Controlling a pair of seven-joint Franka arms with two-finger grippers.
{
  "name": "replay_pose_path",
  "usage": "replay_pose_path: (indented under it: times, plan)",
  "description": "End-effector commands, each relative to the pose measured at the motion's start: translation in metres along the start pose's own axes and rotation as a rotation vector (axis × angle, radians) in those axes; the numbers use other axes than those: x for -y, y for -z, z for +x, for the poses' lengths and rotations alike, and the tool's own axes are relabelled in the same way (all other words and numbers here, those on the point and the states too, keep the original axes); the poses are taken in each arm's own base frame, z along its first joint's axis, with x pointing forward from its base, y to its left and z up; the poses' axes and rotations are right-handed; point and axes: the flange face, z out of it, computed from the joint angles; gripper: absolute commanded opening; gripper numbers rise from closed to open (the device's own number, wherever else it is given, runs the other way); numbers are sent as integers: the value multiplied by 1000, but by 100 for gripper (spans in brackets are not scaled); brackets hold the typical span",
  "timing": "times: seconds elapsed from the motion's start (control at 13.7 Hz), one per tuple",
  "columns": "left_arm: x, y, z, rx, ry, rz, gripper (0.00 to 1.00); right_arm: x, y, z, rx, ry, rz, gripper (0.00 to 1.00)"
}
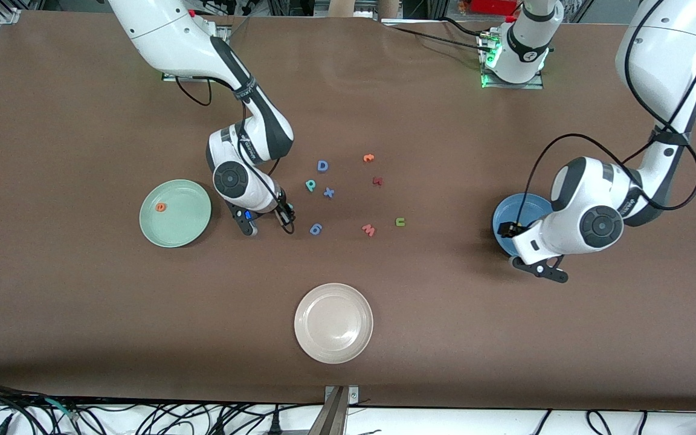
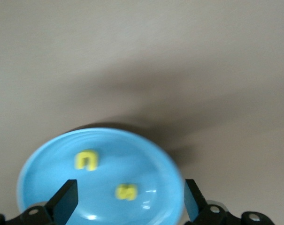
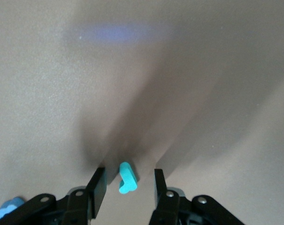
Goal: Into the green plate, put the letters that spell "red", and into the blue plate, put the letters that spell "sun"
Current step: 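Lift the teal r with the right gripper while the left gripper grasps the green u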
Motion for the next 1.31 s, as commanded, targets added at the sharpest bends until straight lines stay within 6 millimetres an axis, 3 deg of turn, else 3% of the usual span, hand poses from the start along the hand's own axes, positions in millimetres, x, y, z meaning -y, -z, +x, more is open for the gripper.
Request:
replay_pose_path:
  times: [0.0,0.22,0.44,0.51,0.73,0.88,1.17,1.24]
  plan:
    - [-60,10,11,-57,56,-36,100,-6,-3,-7,9,-15,11,49]
    - [-131,10,15,-96,159,-62,100,-10,-8,-6,9,-18,0,45]
    - [-203,5,14,-166,223,-89,100,-10,-8,-5,8,-17,5,25]
    - [-217,-4,13,-185,245,-102,100,-10,-8,-4,8,-18,5,19]
    - [-242,-25,4,-203,304,-117,100,-10,-6,-5,8,-17,5,4]
    - [-245,-38,-3,-235,281,-103,100,-9,0,-5,9,-13,10,3]
    - [-254,-57,-9,-288,301,-73,100,-15,51,7,25,9,-41,4]
    - [-264,-62,-12,-293,291,-56,100,-19,69,16,28,24,-58,4]
